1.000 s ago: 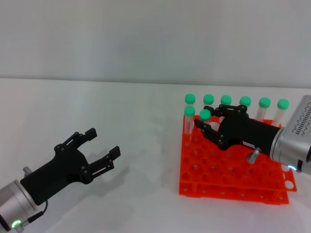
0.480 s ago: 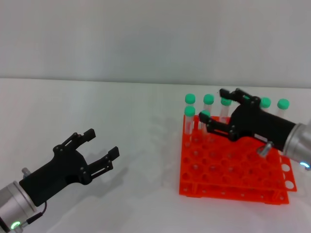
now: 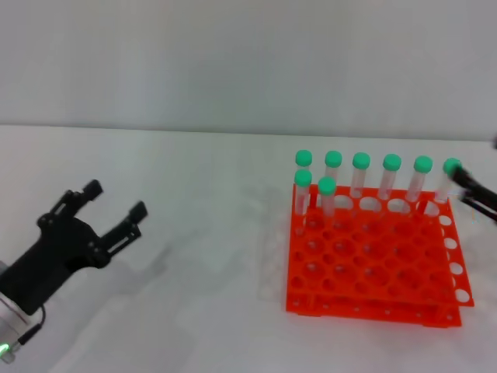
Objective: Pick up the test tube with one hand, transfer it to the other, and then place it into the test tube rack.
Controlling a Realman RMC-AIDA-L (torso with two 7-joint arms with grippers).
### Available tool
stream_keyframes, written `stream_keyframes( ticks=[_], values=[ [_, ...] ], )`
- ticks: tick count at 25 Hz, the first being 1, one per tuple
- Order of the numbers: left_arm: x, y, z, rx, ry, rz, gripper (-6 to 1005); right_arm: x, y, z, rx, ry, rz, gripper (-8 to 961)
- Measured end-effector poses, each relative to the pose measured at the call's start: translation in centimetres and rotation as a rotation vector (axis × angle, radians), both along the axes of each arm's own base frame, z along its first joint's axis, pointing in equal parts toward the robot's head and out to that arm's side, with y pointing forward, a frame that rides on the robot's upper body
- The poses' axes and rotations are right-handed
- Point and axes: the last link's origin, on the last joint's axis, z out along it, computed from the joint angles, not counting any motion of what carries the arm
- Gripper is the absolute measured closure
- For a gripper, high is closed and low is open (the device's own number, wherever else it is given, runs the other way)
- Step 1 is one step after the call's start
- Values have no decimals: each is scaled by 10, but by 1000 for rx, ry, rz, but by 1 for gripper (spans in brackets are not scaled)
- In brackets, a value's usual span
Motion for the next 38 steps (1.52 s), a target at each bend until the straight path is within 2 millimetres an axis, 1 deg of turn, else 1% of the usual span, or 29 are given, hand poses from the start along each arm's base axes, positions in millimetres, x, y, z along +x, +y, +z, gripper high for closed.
stream_keyframes(
  ticks=[2, 3, 4, 5, 6, 8, 11, 17, 24, 32, 38],
  values=[
    [-5, -1, 7, 91, -10, 38, 111, 17, -10, 11, 47, 7, -33, 107],
    [-5, -1, 7, 91, -10, 38, 111, 25, -16, 16, 70, 8, -52, 107],
    [-8, -2, 9, 121, -10, 52, 111, 40, -25, 25, 112, 16, -90, 107],
    [-9, -2, 11, 148, -15, 66, 111, 40, -25, 25, 112, 16, -90, 107],
    [-11, -2, 12, 176, -19, 85, 111, 49, -30, 30, 135, 27, -114, 107],
    [-14, -2, 15, 210, -23, 111, 111, 61, -39, 34, 167, 42, -141, 106],
    [-19, 1, 18, 242, -14, 150, 111, 72, -51, 35, 211, 44, -152, 106],
    [-19, 8, 15, 268, -18, 186, 111, 79, -61, 29, 249, 45, -160, 107],
    [-15, 14, 15, 300, -13, 183, 111, 81, -60, 23, 275, 35, -183, 108],
    [-16, 14, 12, 308, -20, 203, 111, 78, -57, 28, 311, 54, -172, 110],
    [-18, 16, 10, 299, -11, 221, 111, 77, -52, 25, 320, 42, -180, 110]
  ],
)
